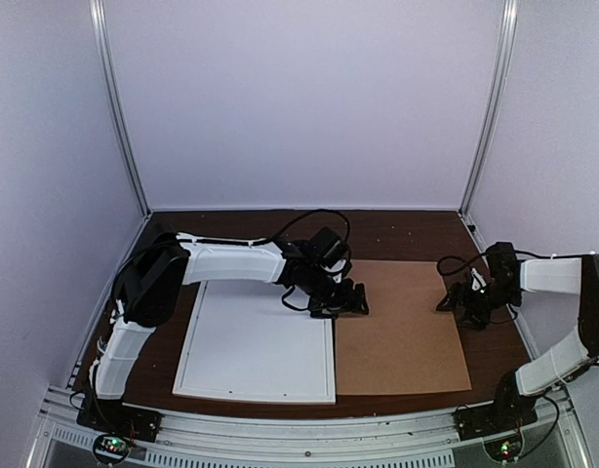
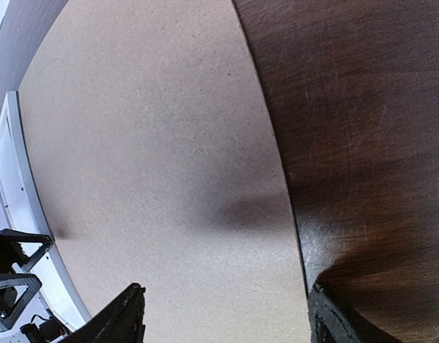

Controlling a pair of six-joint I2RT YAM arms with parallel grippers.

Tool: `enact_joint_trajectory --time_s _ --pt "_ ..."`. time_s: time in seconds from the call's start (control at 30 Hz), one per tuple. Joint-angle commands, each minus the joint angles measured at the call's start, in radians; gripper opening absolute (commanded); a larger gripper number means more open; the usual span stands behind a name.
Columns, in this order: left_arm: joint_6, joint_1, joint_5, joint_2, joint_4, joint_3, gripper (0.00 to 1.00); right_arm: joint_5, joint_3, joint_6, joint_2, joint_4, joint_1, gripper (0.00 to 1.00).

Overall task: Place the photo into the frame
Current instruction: Pick up the backboard from the center of the board.

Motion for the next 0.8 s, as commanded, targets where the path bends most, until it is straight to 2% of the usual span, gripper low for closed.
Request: enact_joint_trajectory --time_s 0.0,0.47,0.57,0.77 --pt "0.026 0.002 -0.088 -0.002 -0.049 -0.02 0.87 0.039 -0.001 -0.009 0.019 -0.046 0.006 0.78" --pt "0.054 0.012 -0.223 -0.051 -0.089 -0.124 0.9 0.04 -0.016 -0.012 0.029 -0.024 0.007 0.79" --pt "0.054 0.008 -0.19 -0.044 -0.076 -0.112 0.91 0.038 -0.017 -0.021 0.045 -0.02 0.015 0.78" --pt "-0.015 -0.006 -0.038 0.017 -0.015 -0.078 0.91 0.018 -0.006 -0.029 0.044 -0.032 0.035 0.78"
